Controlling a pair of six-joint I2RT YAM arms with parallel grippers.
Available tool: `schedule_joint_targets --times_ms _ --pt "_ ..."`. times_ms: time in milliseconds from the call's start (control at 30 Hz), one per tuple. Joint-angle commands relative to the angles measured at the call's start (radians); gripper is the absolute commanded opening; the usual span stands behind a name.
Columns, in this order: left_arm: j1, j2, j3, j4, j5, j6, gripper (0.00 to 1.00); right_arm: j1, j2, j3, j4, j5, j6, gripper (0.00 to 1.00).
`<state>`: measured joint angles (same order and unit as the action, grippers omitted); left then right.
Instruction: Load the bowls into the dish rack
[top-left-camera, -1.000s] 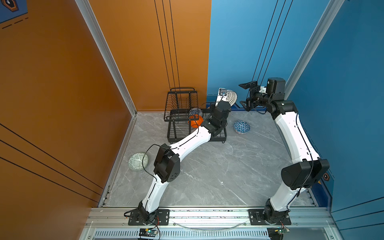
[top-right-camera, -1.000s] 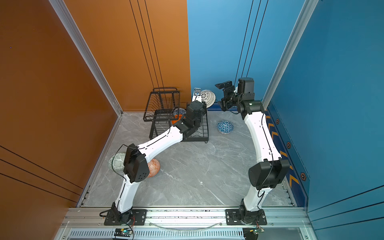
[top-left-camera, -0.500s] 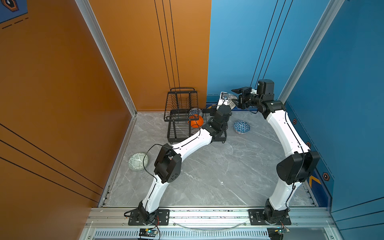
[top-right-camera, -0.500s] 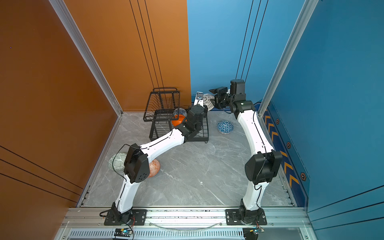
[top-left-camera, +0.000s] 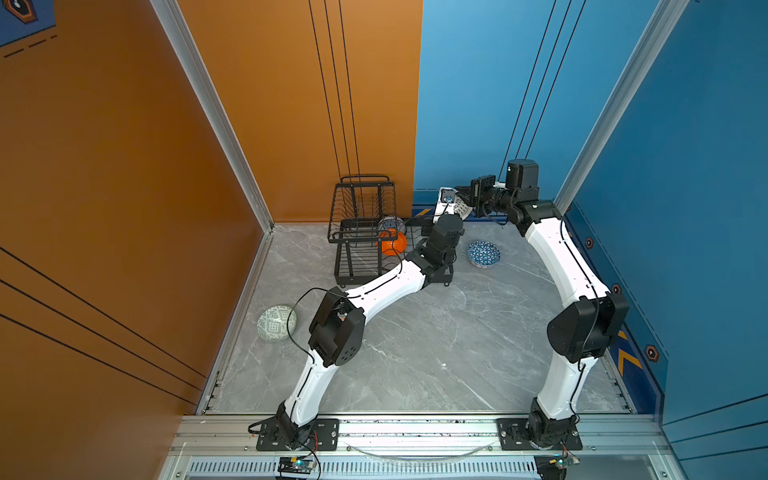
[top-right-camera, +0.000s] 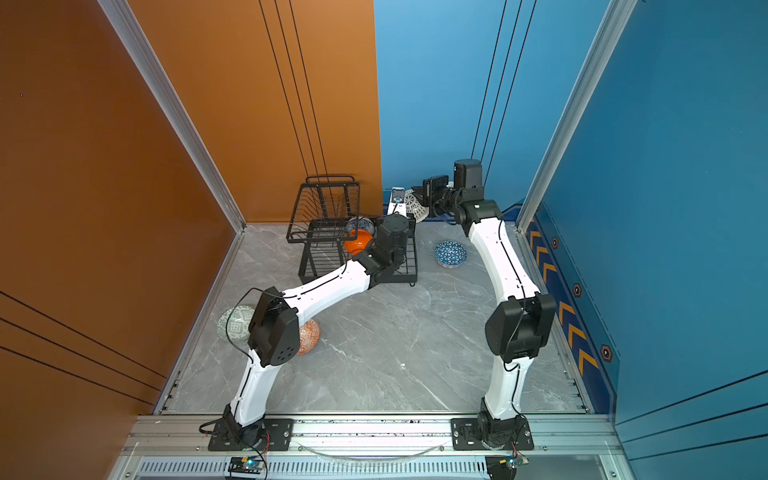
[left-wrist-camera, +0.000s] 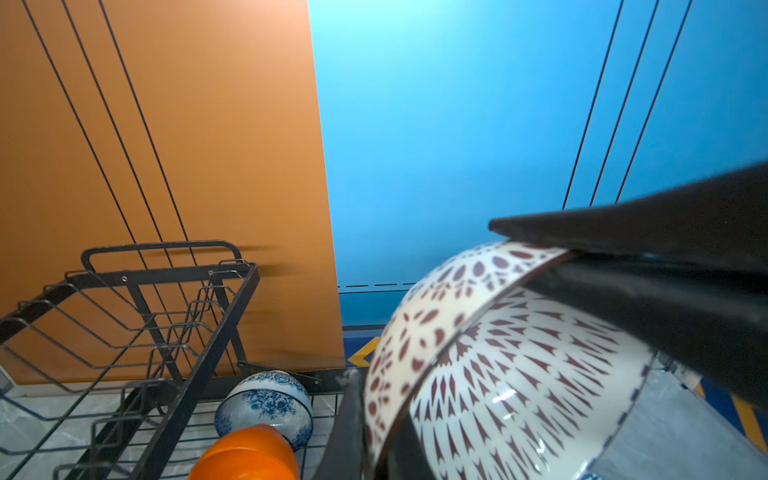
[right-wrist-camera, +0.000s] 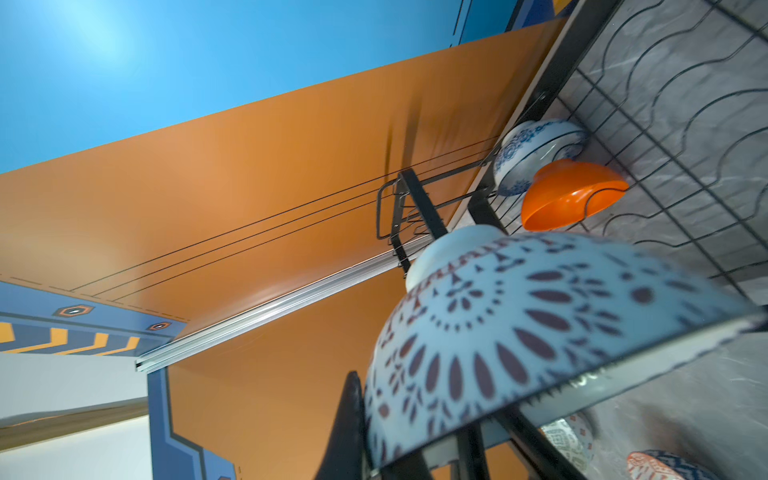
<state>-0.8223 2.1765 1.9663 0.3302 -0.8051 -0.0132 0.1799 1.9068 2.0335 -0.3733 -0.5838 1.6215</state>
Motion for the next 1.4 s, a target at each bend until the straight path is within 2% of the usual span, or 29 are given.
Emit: schedule_joint_targets --times_ms 0,67,133,233,300,367,433,467,500,633,733,867,1133,1367 --pt "-0.01 -0.059 0.016 0.03 0.024 0.064 0.03 -0.02 0.027 0.021 0.016 0.006 -0.092 0.0" --pt "-0.01 -0.065 0.013 0.029 0.015 0.059 0.07 -0.024 0.029 0.022 0.025 0.006 -0.089 0.0" --pt "-0.011 -0.075 0.007 0.029 0.009 0.054 0.22 -0.029 0.033 0.022 0.037 0.004 -0.085 0.0" --pt "-0.012 -0.096 -0.017 0.028 0.009 0.05 0.32 -0.035 0.038 0.025 0.058 0.0 -0.079 0.0" --pt "-0.013 -0.115 -0.04 0.026 0.003 0.035 0.5 -0.04 0.043 0.027 0.064 -0.004 -0.078 0.0" --pt "-0.017 -0.135 -0.063 0.014 -0.003 0.011 0.6 -0.045 0.046 0.027 0.07 -0.005 -0.082 0.0" --pt "-0.025 -0.163 -0.087 -0.01 0.008 -0.007 0.76 -0.049 0.049 0.027 0.071 -0.007 -0.09 0.0" --pt "-0.031 -0.178 -0.099 -0.025 0.007 -0.014 0.85 -0.051 0.05 0.026 0.072 -0.006 -0.097 0.0" --pt "-0.038 -0.193 -0.11 -0.044 0.005 -0.022 0.99 -0.052 0.051 0.022 0.074 -0.003 -0.106 0.0" --pt "-0.044 -0.263 -0.115 -0.218 -0.002 -0.095 0.98 -0.051 0.05 -0.014 0.102 0.005 -0.133 0.0" --pt "-0.016 -0.319 -0.091 -0.425 0.022 -0.217 0.98 -0.045 0.045 -0.065 0.148 0.019 -0.141 0.0" --pt "0.06 -0.409 -0.093 -0.643 0.166 -0.366 0.98 -0.025 0.034 -0.154 0.217 0.046 -0.153 0.0" --pt "0.257 -0.506 -0.08 -0.892 0.417 -0.615 0.98 0.064 0.02 -0.314 0.344 0.124 -0.156 0.0" --pt "0.381 -0.547 -0.108 -0.958 0.536 -0.688 0.98 0.168 0.065 -0.348 0.393 0.211 -0.153 0.0"
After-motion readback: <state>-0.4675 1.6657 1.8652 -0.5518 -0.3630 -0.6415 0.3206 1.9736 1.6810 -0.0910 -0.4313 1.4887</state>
